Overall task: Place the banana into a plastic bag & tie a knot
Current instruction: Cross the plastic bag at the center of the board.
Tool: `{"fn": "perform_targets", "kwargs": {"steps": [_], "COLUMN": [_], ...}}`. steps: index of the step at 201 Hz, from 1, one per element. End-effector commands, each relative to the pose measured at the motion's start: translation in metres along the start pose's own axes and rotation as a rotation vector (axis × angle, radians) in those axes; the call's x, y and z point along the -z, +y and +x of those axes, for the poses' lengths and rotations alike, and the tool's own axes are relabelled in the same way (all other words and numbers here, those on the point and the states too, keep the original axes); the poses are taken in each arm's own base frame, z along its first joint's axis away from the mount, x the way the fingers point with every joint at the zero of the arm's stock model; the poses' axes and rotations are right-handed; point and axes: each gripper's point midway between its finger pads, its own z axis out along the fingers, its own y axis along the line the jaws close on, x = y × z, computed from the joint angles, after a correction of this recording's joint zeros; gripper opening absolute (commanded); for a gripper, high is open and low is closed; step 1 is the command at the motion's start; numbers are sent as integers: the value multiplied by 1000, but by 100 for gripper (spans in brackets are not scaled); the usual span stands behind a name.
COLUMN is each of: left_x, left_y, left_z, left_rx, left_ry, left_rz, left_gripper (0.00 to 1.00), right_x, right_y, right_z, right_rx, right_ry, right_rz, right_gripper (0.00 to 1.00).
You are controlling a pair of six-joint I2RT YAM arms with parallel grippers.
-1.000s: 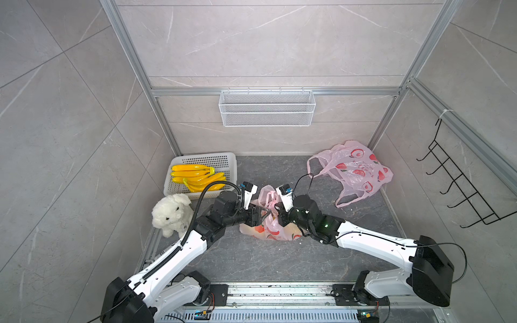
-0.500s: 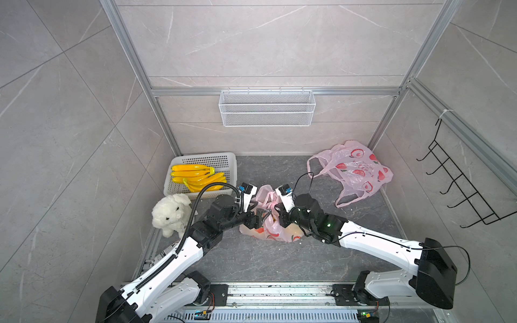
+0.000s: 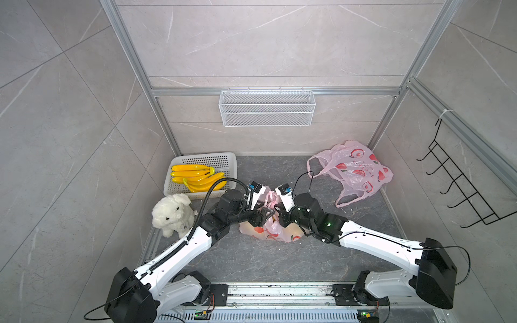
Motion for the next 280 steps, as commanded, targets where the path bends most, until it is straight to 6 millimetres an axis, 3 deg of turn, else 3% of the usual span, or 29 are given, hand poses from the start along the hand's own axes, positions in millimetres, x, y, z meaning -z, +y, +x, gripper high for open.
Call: {"fn": "perform_targets", "kwargs": {"steps": [1,30,88,149,200,244,280], "left_x": [1,-4,4,22,18,37,39], "left_y": [-9,-5,4,6,-1,11,2], "left_z": [8,13,-1,-13,-18,-31,-30], "left_rx": [-3,4,-3,-13,14,2,-11], "left_ry": [16,50,-14,-114,-123,-190,-196], "left_rz": [53,42,-34,-84,-41,-154,-107], "left_gripper": [59,32,1,0,0,0,0], "right_x": [5,5,9,14,8,11,13], "right_y": [5,9,9,2,9,3,0], "right_z": [-21,-22,-15,-13,-15,-9,-10], "right_rx": [-2,-5,42,101,115,160,172], "right_ry": [-44,-45,-2,21,19,38,42], "right_rz": [-25,-41,-47,-5,-5,36,53], "right_gripper": [0,0,0,0,0,0,0]}}
